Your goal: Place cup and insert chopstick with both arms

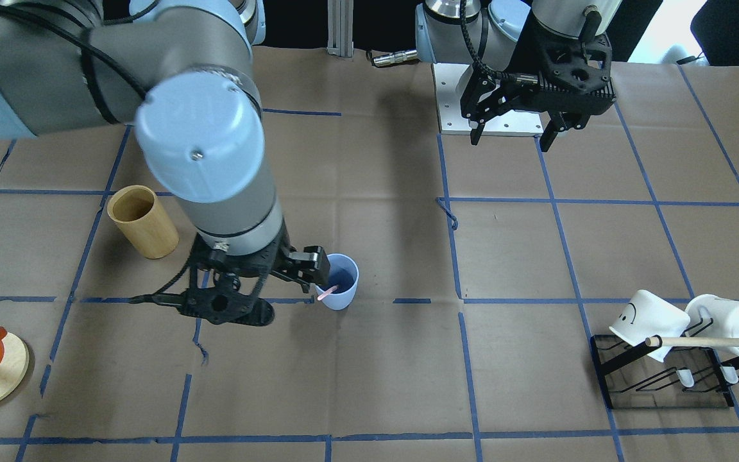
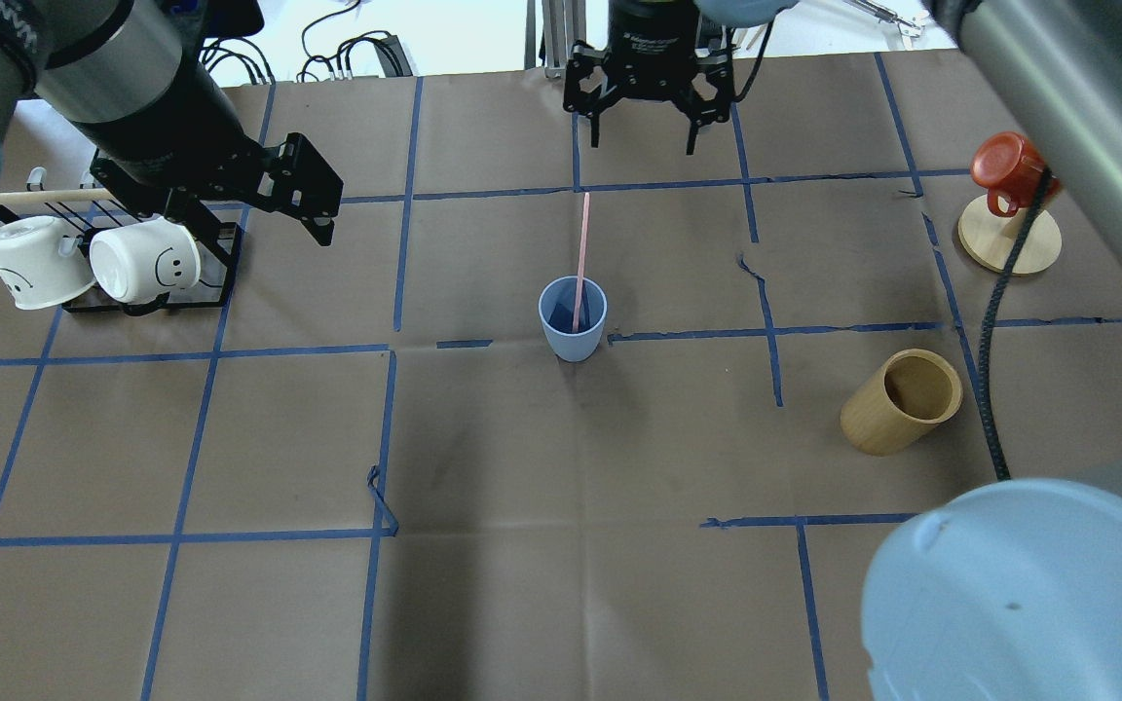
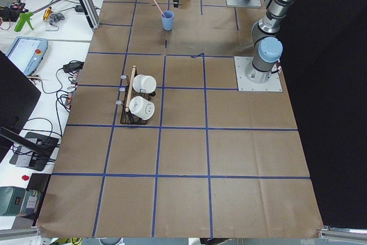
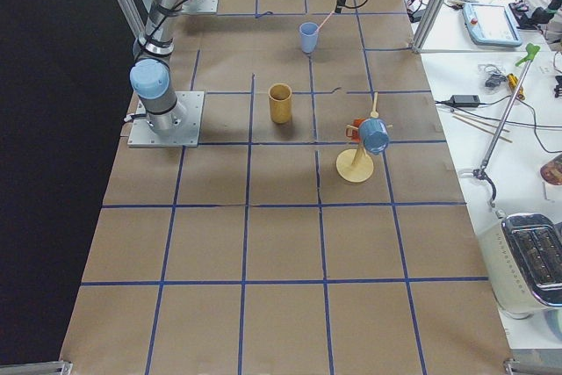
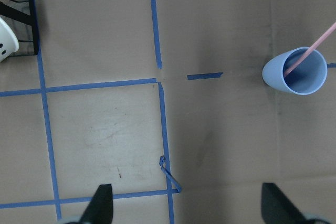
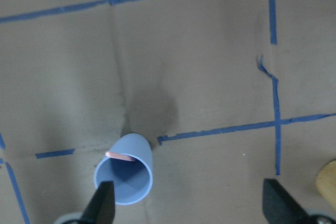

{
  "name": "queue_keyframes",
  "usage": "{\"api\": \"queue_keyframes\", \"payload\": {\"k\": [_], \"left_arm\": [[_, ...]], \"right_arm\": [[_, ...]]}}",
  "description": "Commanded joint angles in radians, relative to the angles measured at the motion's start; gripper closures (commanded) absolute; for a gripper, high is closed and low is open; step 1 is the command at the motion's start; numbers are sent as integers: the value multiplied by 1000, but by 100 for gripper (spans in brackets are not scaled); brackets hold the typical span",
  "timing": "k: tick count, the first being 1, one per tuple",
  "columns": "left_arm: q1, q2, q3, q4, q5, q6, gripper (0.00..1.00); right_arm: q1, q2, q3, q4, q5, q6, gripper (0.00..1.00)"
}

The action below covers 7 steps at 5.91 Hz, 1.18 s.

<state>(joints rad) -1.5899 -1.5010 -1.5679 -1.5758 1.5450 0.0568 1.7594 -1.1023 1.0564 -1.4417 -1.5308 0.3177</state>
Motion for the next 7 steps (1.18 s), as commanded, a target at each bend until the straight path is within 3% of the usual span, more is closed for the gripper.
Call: {"api": "queue_keyframes", "payload": {"k": [1,2,4,5,7], "left_arm": [[2,4,-3,0,0,0,1],[2,2,-3,0,-2,0,1],[1,4,-3,0,3,2,1],[1,4,-3,0,3,2,1],[1,4,-4,2,3,2,1]], "right_arm": [[-118,-149,68,137,-52,-162,0],[-147,-248,193,126,-77,-180,2],[-179,-429,466,-77,-77,-178,1],[-179,-448,499,-129,-78,-175,0],[-172,-439,455,-111,-68,-158,0]]}}
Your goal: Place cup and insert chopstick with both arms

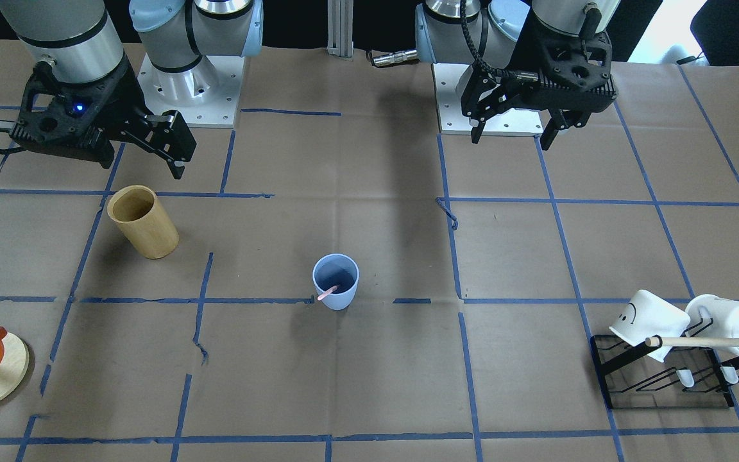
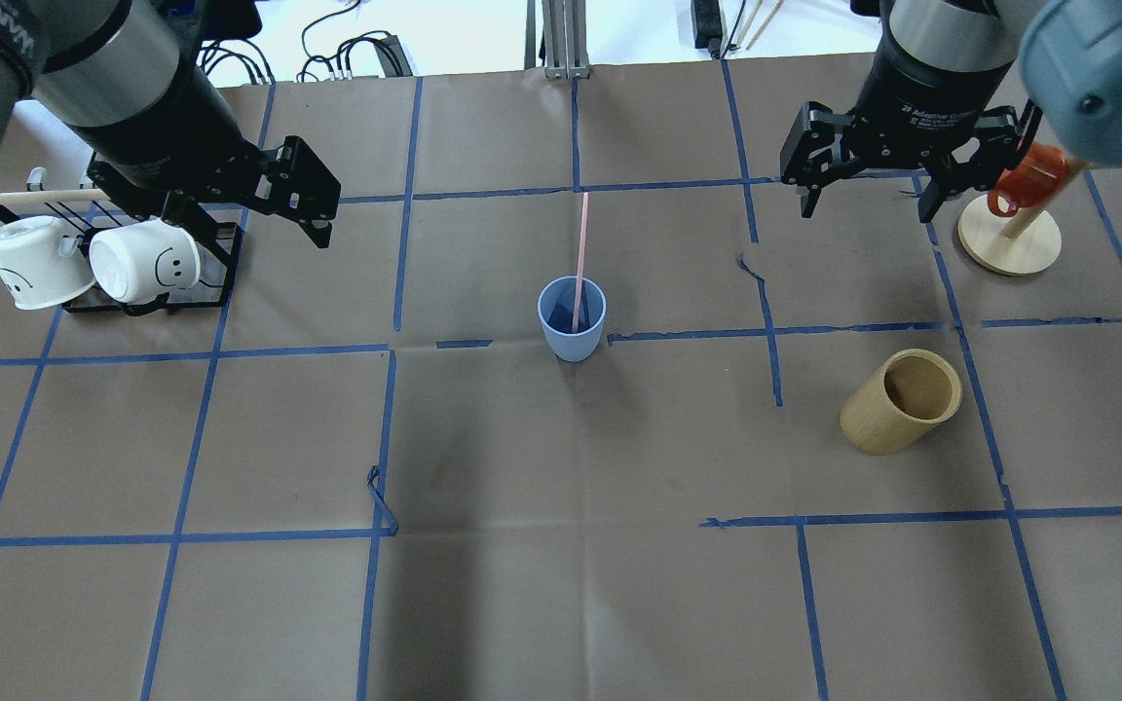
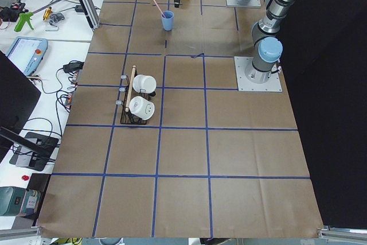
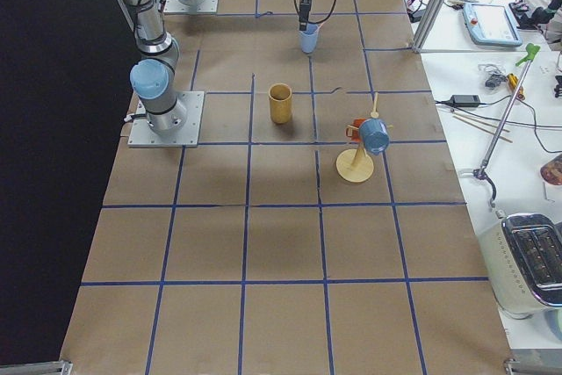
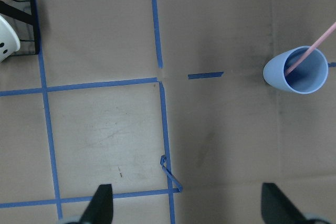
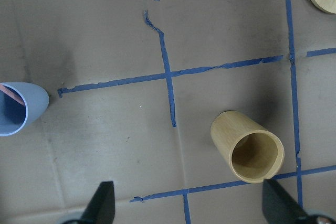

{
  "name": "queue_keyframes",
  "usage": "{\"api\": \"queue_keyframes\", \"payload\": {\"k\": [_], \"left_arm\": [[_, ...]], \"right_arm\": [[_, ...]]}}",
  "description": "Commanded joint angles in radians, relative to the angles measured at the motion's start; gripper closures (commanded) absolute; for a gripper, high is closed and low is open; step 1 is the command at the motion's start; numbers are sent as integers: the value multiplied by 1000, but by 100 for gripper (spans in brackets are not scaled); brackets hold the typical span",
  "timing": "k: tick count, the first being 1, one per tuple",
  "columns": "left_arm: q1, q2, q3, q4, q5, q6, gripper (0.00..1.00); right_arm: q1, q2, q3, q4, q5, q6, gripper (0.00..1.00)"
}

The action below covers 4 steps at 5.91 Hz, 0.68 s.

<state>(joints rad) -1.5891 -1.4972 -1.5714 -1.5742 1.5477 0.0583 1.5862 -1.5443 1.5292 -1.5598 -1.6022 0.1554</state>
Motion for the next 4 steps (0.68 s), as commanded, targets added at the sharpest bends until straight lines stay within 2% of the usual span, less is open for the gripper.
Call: {"api": "queue_keyframes", "payload": {"k": [1,4], "left_arm": [[0,0,-1,2,0,2,1],[0,0,-1,2,0,2,1]], "right_arm": [[1,15,-35,27,5,4,0],[1,13,-26,27,4,3,0]]}}
